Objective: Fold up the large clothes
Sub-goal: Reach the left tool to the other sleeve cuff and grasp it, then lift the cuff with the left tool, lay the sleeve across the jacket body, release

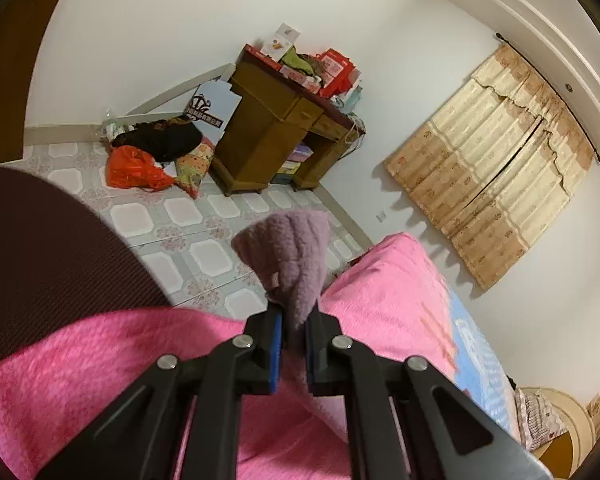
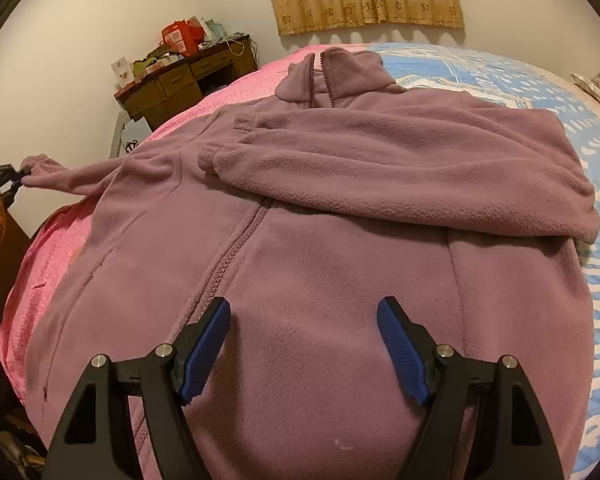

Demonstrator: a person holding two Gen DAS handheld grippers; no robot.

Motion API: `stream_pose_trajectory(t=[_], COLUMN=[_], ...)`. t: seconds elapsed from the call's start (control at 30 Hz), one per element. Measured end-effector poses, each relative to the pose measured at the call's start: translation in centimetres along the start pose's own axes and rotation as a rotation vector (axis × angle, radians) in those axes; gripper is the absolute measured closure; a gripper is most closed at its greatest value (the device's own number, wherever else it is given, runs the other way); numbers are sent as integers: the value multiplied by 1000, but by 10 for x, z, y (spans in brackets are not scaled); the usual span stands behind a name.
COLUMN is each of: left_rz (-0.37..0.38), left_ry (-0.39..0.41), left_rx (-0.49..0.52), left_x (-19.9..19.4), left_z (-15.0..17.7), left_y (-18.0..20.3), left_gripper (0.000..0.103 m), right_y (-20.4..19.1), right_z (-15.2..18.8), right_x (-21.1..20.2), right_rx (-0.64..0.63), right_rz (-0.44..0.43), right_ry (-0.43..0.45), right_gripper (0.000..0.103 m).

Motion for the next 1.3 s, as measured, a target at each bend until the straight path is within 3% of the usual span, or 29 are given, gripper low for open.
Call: stream_pose_trajectory(t=[0.33,0.6,0.9,1.07,1.3], left_rz=[42,183,388,475,496], left_ry=[60,42,-53,-139,-251], left_rx=[182,321,452,499,555], left_x=[-6,-13,-13,-5,22], left_z=[-6,24,92,138,206], left_y=[87,174,280,314,342], left_gripper=[95,95,95,95,95], right_y=[5,8,20,29,32], right_z=[0,0,2,3,3], right_x=[-2,-4,-9,-12,-13], right_rx=[33,50,99,148,161], right_rz=[-44,-68,-127,-168,-180], right_ry=[18,27,54,77,88], right_gripper=[26,26,27,26,26])
Point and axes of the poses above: each gripper's, at about its wrist camera, not at the fingertips, and x roughly the way its jaws point, y to its right, z to its underside, the point moved 2 cm from there along x, roughly the way its jaws point, and after that the axes turned 10 degrees about -y, right-handed, at the moved point
